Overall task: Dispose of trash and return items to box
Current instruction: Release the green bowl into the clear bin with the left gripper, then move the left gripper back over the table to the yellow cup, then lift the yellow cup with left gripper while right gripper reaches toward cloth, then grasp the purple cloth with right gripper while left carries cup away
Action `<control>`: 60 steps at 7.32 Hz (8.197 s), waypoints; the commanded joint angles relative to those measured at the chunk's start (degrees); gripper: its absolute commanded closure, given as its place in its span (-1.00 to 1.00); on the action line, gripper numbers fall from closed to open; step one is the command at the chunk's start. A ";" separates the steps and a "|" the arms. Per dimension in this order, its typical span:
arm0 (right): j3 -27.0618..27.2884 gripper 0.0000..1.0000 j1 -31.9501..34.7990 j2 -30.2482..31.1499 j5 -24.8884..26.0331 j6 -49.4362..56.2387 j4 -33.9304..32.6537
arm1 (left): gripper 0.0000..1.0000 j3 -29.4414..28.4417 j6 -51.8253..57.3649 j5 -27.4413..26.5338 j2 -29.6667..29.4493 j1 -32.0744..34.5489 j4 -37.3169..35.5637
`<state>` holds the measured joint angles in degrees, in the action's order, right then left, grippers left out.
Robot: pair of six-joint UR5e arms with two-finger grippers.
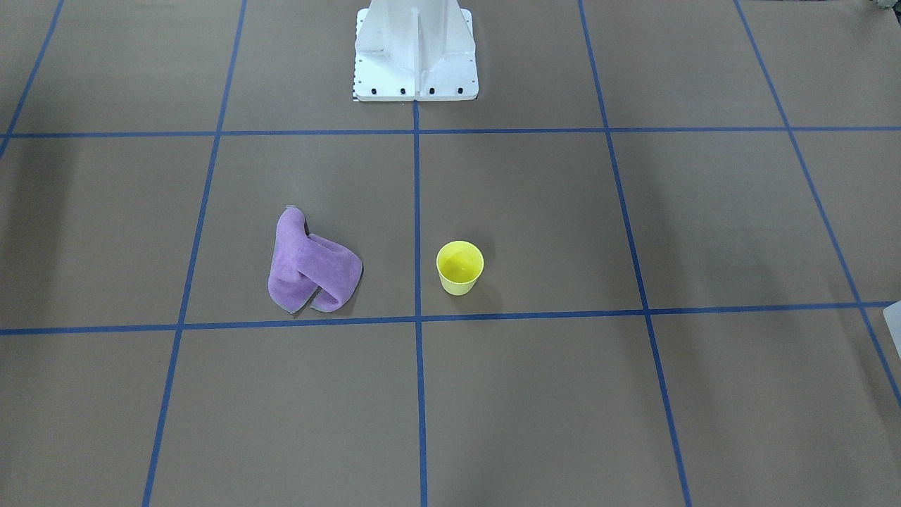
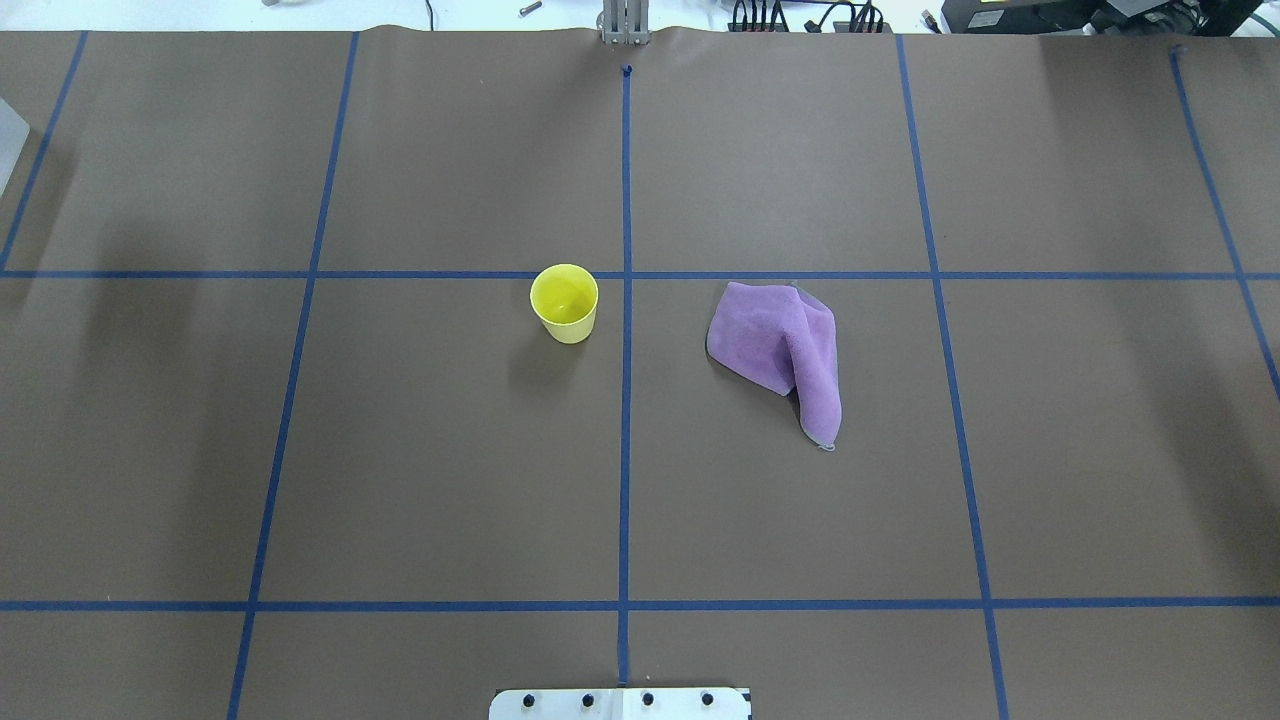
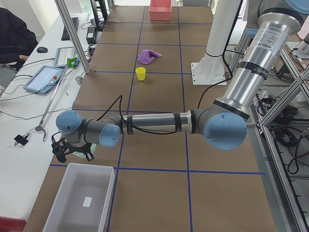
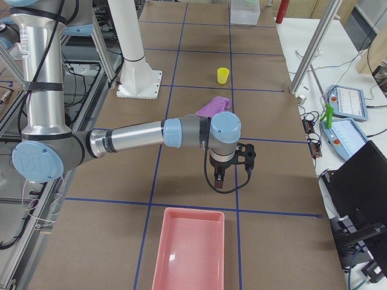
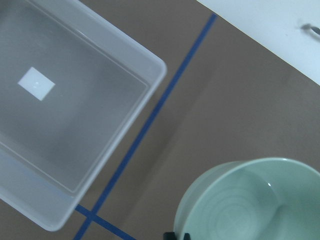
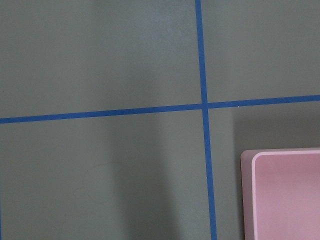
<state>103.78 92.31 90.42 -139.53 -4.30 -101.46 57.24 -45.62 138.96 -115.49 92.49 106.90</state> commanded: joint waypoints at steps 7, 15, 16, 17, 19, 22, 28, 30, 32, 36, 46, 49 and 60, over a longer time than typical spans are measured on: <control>0.81 -1.00 -0.99 0.37 -0.13 -0.62 -0.06 | 1.00 -24.37 -10.63 -3.79 -2.81 0.68 25.72; 2.48 -1.00 -0.99 0.64 -0.13 -0.62 -0.50 | -0.98 -18.18 -11.50 -3.44 -2.11 -0.64 32.68; 2.57 -1.00 -0.99 0.64 -0.13 -0.62 -0.50 | -0.98 -12.21 -12.38 -3.43 -2.02 -0.64 29.80; 2.66 -1.00 -0.99 0.72 -0.21 -0.62 -0.50 | -0.98 -4.32 -13.08 -3.43 -1.07 -1.16 26.11; 2.75 -1.00 -0.99 0.81 -0.22 -0.62 -0.50 | -0.97 16.74 -15.37 -4.04 3.30 -9.11 15.92; 2.75 -1.00 -1.34 0.81 -0.30 -0.62 -0.50 | -0.97 34.91 -23.45 -6.33 5.45 -22.31 8.21; 3.98 -1.00 -2.13 0.81 -1.18 -0.71 -0.59 | -0.96 41.29 -35.13 -22.77 -8.14 -49.14 -10.54; 3.71 -1.00 -2.22 1.07 -1.18 -0.88 -0.59 | -0.96 35.79 -37.94 -22.59 -13.42 -49.86 -11.02; 4.06 -1.00 -2.57 1.25 -1.27 -1.76 -0.59 | -0.96 33.30 -39.11 -22.68 -14.68 -53.01 -10.84; 4.68 -1.00 -3.62 1.16 -1.18 -2.11 -0.59 | -0.94 23.64 -41.65 -23.12 -16.43 -53.90 0.05; 13.73 -1.00 -27.22 -9.78 3.79 -23.42 0.29 | 1.00 32.56 -41.66 -4.70 -13.30 -41.46 -4.94; 5.42 -1.00 -40.51 -24.82 14.79 -38.38 4.12 | 1.00 40.29 -21.18 -0.45 -6.53 -29.24 -18.23; -10.72 1.00 -52.77 -28.80 19.39 -57.04 27.64 | 1.00 38.24 18.68 -1.06 -5.28 -10.86 -39.23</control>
<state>91.25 38.59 62.22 -119.75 -60.98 -73.06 97.89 -32.16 138.04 -120.86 79.45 67.68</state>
